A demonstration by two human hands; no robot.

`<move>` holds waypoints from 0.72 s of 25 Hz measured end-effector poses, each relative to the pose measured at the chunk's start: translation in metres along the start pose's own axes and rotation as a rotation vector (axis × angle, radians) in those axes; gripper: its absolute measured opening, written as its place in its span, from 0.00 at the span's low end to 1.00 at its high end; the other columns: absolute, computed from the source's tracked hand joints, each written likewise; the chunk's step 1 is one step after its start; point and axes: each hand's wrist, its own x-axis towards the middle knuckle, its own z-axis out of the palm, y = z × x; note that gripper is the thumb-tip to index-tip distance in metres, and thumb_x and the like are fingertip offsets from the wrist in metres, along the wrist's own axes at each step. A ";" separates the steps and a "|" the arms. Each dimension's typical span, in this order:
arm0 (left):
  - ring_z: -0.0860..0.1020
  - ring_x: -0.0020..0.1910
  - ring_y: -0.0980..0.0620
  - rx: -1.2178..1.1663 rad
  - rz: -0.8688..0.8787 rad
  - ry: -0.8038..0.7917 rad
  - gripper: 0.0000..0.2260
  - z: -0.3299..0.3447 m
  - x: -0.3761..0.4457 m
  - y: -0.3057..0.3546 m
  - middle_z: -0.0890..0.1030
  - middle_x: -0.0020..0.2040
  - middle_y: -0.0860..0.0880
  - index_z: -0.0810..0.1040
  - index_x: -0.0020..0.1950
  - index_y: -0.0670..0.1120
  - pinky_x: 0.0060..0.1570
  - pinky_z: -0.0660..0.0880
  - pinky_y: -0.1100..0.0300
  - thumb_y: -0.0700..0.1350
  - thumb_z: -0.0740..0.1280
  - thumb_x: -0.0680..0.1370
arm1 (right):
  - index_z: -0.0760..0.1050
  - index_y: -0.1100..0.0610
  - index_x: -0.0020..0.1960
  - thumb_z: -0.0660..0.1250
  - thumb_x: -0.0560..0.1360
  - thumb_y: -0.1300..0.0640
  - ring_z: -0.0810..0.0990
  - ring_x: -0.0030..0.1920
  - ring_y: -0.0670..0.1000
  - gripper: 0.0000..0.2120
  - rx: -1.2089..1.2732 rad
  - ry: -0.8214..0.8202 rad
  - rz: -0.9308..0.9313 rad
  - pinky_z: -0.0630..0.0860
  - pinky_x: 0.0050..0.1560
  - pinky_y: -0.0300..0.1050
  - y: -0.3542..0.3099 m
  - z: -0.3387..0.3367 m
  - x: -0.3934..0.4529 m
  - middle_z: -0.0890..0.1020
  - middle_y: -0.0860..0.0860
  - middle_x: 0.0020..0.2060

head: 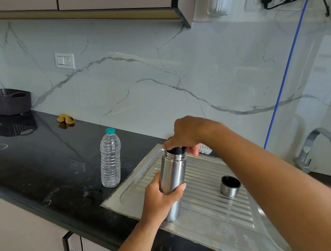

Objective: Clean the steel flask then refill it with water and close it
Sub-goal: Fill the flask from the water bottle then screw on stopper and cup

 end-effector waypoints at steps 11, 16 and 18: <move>0.84 0.43 0.54 -0.001 0.004 -0.022 0.18 -0.002 0.000 -0.002 0.84 0.44 0.54 0.79 0.56 0.54 0.40 0.81 0.62 0.50 0.81 0.70 | 0.73 0.55 0.48 0.38 0.81 0.33 0.75 0.34 0.53 0.34 -0.570 0.317 -0.598 0.71 0.38 0.46 0.020 0.022 0.016 0.80 0.52 0.36; 0.83 0.42 0.57 0.085 0.031 0.062 0.18 0.004 0.002 -0.001 0.83 0.41 0.53 0.78 0.52 0.55 0.38 0.80 0.65 0.51 0.82 0.67 | 0.69 0.57 0.35 0.46 0.84 0.46 0.73 0.35 0.54 0.25 -0.614 0.436 -0.350 0.68 0.38 0.44 0.002 0.032 0.012 0.71 0.52 0.30; 0.82 0.41 0.58 0.108 0.020 0.088 0.18 0.005 0.002 0.000 0.83 0.41 0.54 0.77 0.51 0.56 0.37 0.79 0.67 0.51 0.82 0.67 | 0.69 0.57 0.37 0.53 0.84 0.53 0.74 0.40 0.54 0.19 -0.621 0.368 -0.139 0.73 0.42 0.45 -0.015 0.032 0.013 0.69 0.52 0.33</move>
